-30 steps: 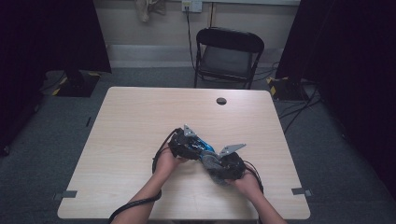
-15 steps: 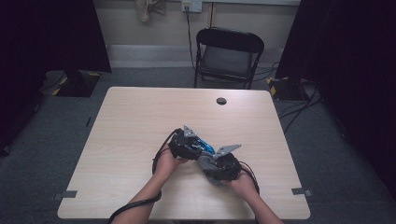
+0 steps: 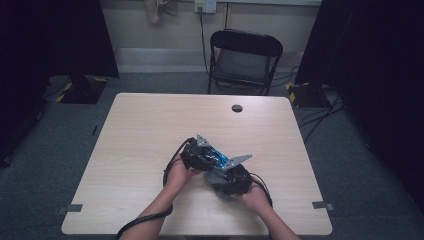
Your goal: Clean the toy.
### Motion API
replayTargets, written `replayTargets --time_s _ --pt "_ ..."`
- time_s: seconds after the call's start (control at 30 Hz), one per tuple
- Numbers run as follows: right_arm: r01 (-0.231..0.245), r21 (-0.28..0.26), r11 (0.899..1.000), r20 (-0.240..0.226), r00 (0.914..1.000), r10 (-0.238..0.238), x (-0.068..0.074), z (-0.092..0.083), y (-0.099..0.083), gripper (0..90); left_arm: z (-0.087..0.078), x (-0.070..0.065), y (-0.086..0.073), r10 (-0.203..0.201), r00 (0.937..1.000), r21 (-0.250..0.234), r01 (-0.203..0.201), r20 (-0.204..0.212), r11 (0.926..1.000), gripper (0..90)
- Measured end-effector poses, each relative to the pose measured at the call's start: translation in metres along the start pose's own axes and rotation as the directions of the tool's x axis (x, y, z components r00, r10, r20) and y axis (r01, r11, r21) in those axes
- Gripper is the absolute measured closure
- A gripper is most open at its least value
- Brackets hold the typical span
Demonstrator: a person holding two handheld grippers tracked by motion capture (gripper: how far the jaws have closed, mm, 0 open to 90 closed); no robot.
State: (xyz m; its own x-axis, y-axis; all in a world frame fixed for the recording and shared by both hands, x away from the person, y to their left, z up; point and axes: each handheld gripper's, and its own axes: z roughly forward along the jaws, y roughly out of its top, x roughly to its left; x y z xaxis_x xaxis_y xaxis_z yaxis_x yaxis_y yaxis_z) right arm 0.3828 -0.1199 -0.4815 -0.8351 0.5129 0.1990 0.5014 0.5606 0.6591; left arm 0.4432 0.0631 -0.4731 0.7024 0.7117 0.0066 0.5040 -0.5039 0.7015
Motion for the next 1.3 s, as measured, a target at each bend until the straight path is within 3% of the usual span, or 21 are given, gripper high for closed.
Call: replayTargets --time_s 0.23,0.43,0.7,0.8,0.87,1.03,1.3 --pt "-0.002 0.005 1.000 -0.015 0.9999 0.002 -0.003 -0.007 0.000 68.8 0.000 0.001 0.000 0.001 1.0000 -0.001 -0.001 0.005 1.0000 23.3" --pt "-0.015 -0.015 1.000 -0.010 0.9998 0.015 -0.011 -0.026 -0.003 68.7 0.000 0.001 -0.001 0.004 1.0000 -0.005 -0.004 0.001 1.0000 23.3" --pt "-0.070 -0.070 0.995 0.051 0.9960 0.074 -0.035 -0.059 -0.008 68.7 0.000 0.001 -0.001 0.004 1.0000 -0.005 -0.004 0.002 1.0000 23.4" --pt "-0.082 -0.067 0.994 0.107 0.9903 0.088 -0.044 -0.062 -0.008 68.6 0.000 0.001 -0.001 0.003 1.0000 -0.007 -0.003 0.006 1.0000 23.4" --pt "-0.111 -0.076 0.991 0.117 0.9859 0.119 -0.050 -0.061 -0.008 68.6 0.000 0.001 -0.001 0.002 1.0000 -0.010 -0.002 0.005 1.0000 23.4" --pt "-0.155 -0.077 0.985 0.193 0.9669 0.167 -0.065 -0.051 -0.011 68.4 0.000 0.000 -0.001 0.001 1.0000 -0.013 -0.001 0.005 0.9999 23.4" --pt "-0.178 -0.068 0.982 0.241 0.9519 0.190 -0.077 -0.046 -0.009 68.0 -0.001 0.001 -0.002 0.000 0.9999 -0.014 0.000 0.011 0.9999 23.4"
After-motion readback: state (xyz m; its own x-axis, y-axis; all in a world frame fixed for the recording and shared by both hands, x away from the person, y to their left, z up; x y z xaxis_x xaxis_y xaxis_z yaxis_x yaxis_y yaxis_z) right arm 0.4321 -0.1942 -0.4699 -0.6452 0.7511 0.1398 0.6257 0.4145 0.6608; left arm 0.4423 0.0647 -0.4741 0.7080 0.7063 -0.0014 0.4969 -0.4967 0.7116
